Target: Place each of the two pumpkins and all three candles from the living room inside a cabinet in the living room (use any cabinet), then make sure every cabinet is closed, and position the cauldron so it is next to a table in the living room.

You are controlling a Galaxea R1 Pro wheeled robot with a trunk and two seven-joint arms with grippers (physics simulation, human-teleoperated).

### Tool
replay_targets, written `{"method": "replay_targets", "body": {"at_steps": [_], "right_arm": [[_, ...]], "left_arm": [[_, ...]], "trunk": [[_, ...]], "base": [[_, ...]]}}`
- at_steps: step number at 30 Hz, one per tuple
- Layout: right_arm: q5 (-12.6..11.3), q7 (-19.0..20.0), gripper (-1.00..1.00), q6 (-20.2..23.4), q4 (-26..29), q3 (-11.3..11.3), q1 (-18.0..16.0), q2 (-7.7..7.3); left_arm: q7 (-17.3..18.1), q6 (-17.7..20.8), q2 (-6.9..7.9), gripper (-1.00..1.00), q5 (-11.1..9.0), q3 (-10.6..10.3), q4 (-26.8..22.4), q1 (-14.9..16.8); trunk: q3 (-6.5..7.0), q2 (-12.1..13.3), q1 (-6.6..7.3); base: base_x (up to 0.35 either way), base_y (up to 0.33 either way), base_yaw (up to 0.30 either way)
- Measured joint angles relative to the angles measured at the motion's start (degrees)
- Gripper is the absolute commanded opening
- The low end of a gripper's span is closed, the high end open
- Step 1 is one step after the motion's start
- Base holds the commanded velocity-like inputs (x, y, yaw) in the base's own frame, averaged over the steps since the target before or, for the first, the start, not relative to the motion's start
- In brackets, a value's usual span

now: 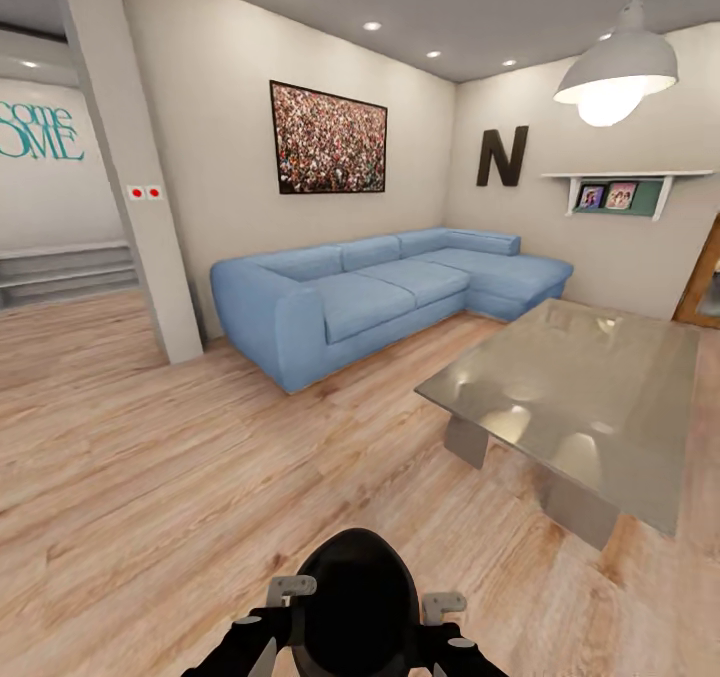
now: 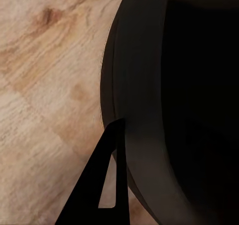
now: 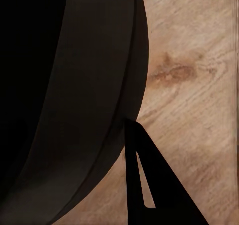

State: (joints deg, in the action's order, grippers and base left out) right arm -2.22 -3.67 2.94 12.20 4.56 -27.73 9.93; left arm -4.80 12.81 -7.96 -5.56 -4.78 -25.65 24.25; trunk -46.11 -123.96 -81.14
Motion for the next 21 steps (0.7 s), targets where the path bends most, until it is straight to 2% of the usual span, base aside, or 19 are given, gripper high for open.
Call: {"method": "replay_targets", "body": {"at_steps": [8,21], "right_arm": [[0.0,0.0,-1.00,0.0,0.0,0.0,0.0,0.00],[0.0,0.0,-1.00,0.0,0.0,0.0,0.0,0.02]], "left_arm": [[0.0,0.0,0.01,-1.00,0.0,0.0,0.0,0.0],[0.0,0.0,0.02,-1.00,0.0,0.0,0.0,0.0]], "trunk": [[0.28,0.0,0.00],[0.74,0.0,-0.01]], "base": [[0.071,0.147,-0.266],[0.006,0.175,-0.266]]}}
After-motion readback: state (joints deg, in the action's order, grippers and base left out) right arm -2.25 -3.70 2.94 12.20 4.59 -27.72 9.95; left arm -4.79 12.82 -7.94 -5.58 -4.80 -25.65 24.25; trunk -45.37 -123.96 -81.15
